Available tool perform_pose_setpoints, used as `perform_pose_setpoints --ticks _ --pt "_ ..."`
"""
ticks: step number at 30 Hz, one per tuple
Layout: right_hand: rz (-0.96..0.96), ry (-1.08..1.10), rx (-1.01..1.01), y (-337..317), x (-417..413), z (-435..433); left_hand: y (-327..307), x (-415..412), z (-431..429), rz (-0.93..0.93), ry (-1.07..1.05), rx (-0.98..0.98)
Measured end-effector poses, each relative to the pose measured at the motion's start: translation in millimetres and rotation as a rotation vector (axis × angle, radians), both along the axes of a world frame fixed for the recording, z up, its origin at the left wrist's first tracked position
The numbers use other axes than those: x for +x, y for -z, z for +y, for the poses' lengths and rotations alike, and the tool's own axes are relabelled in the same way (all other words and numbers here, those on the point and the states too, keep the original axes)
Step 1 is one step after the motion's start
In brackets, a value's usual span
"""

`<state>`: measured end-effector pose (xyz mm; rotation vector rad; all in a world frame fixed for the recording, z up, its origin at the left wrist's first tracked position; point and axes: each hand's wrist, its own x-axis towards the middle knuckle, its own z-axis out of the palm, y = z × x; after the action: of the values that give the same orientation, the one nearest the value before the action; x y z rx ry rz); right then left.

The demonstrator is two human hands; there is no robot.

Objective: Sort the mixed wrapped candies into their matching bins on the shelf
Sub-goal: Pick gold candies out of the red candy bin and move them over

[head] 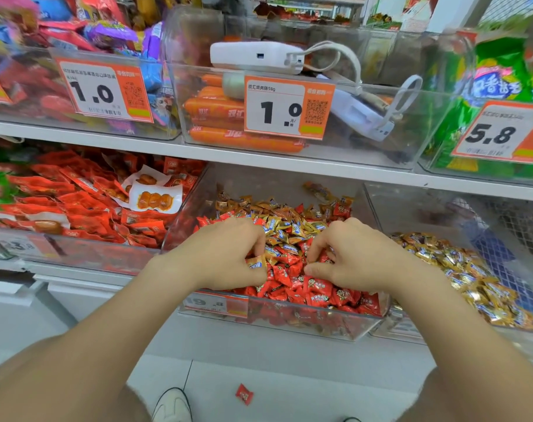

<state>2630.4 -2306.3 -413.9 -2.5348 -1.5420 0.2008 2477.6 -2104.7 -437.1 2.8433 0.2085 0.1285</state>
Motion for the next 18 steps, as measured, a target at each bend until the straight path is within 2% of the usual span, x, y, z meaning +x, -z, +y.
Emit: perform_pose_setpoints --ticks 4,8,12,15,18 --pt "0.038 0.076 0.142 -0.9 0.6 3.5 -4.1 3.1 -4.4 -0.067 -0.029 0.011" --pt "0.127 0.181 0.361 0.2 4.3 6.9 -3.6 6.9 -1.9 -0.078 0.01 -0.068" --pt "0.096 0.154 0.38 3.3 7.0 9.8 -4.4 11.6 -5.4 -0.068 0.023 0.023" --pt "0.166 0.103 0.407 10.1 11.4 12.8 -8.2 14.0 -6.5 -0.033 -0.001 0.118" --pt "0.054 0.032 0.447 10.5 10.8 20.1 -9.5 14.0 -2.1 0.01 0.021 0.143"
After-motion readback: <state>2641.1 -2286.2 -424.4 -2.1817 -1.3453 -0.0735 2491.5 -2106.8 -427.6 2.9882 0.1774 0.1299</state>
